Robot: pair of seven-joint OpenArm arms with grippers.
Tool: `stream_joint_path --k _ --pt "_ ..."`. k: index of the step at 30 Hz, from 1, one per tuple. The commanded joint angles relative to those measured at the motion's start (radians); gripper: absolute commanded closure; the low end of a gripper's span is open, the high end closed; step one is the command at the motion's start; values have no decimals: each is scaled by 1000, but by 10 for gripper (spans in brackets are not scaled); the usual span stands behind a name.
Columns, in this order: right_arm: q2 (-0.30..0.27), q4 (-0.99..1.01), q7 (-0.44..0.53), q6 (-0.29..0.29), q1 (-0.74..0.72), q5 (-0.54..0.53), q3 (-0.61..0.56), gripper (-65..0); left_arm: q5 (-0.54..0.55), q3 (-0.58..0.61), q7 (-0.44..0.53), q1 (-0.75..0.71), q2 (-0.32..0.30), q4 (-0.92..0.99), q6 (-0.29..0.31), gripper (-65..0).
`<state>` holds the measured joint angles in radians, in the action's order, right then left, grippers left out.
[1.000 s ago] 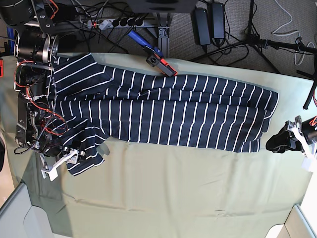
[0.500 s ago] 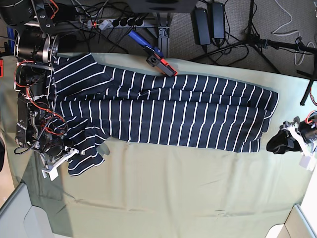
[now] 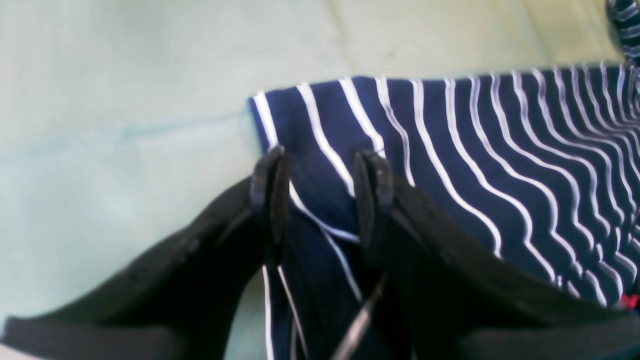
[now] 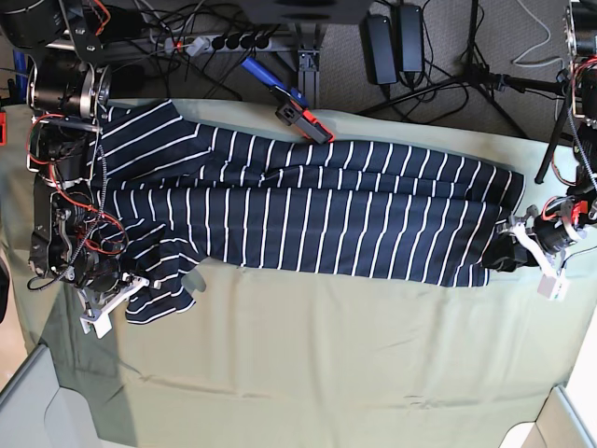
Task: Fold the T-shirt properly
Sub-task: 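Grasp the folded edge with both grippers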
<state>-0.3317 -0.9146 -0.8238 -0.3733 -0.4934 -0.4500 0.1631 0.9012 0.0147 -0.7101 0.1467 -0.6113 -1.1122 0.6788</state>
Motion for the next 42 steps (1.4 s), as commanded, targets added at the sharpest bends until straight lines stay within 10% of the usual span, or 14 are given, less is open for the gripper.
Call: stream_joint_path --k 1,33,42 --pt "-11 -21 11 -58 -27 -7 3 0 14 -9 19 39 -11 16 13 -282" --pt "-11 -21 -23 -59 -26 -55 3 0 -65 -9 56 108 102 117 -6 -290" --pt "-11 -21 -23 -59 -26 -55 3 0 -95 -10 56 108 100 115 19 0"
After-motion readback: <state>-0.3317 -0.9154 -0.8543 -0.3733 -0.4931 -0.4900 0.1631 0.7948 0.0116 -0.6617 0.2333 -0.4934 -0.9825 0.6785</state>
